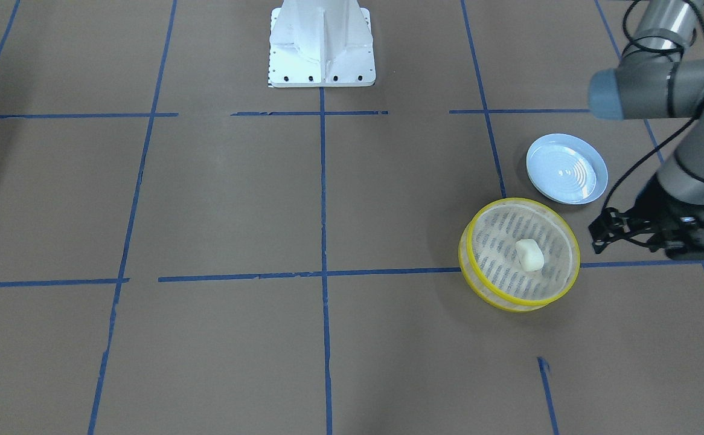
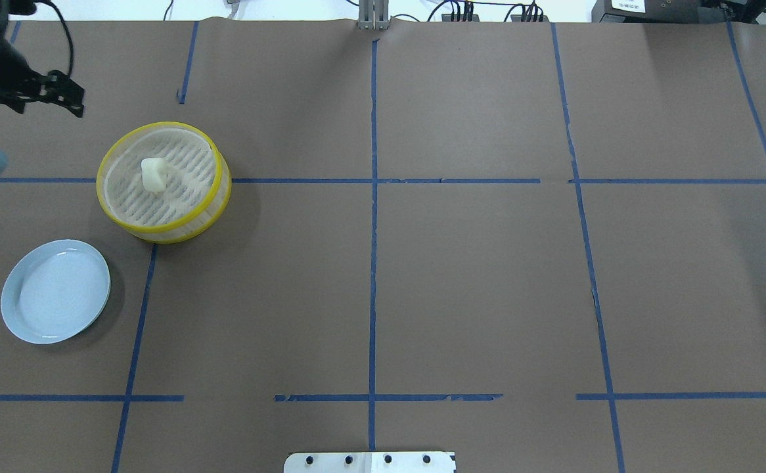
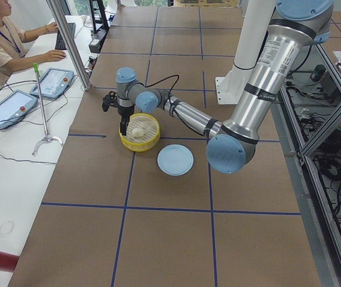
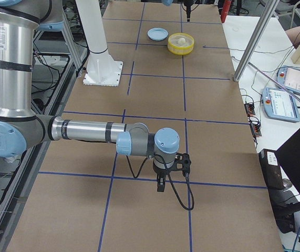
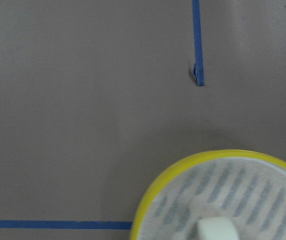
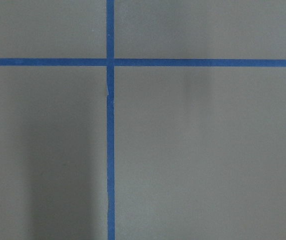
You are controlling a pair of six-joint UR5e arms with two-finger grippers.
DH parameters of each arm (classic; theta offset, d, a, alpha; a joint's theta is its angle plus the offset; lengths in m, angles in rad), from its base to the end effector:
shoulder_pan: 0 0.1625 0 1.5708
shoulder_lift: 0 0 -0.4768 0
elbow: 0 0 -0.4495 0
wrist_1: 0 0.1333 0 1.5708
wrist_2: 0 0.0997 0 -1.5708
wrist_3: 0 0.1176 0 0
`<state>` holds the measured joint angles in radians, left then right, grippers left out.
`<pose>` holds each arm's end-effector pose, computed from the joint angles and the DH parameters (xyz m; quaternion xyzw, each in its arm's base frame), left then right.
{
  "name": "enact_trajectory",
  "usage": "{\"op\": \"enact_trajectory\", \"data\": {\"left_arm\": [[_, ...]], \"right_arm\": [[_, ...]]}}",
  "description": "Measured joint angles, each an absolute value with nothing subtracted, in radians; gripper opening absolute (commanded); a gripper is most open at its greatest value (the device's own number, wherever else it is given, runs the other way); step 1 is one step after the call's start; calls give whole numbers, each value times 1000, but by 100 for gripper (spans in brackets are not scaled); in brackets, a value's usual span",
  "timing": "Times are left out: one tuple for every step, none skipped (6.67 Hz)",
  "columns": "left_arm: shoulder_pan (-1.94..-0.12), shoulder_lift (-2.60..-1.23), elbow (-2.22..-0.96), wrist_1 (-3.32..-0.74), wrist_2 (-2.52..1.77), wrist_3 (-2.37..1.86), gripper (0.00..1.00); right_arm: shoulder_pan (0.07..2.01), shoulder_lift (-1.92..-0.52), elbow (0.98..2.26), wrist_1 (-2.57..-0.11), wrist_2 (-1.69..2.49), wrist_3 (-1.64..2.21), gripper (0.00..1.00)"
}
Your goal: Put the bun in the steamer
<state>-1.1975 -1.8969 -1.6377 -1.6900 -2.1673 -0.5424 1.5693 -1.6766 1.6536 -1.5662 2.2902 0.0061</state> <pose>0.1936 -0.6787 0.4780 0.0915 0.3620 -0.0039 0.9277 0.0551 -0.4972 0.7372 -0.0100 -0.3519 0.0054 0.9360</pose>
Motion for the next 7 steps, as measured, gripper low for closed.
{"op": "enact_trajectory", "data": {"left_arm": [[-1290, -1832, -1655, -1684, -2208, -421, 99], [-1371, -1766, -1666, -1682, -2223, -308, 99], [-1441, -1711, -1671, -1680, -2229, -218, 99], [-1501, -1664, -1671, -1679, -2243, -149, 99], [-1544, -1627, -1670, -1678, -2271, -88, 99], [-1561, -1605, -1669, -1676, -2293, -59, 100], [-1567, -1593, -1668, -1676, -2302, -49, 100]], "right_arm": [[1569, -1677, 1654, -1566, 2290, 6, 100], [1569, -1677, 1654, -1566, 2290, 6, 100], [1569, -1677, 1654, -1566, 2290, 6, 100], [1569, -1677, 1654, -1566, 2290, 6, 100], [1569, -1677, 1654, -1566, 2290, 6, 100], [1569, -1677, 1654, -1566, 2290, 6, 100], [1569, -1677, 1654, -1566, 2290, 6, 100]]}}
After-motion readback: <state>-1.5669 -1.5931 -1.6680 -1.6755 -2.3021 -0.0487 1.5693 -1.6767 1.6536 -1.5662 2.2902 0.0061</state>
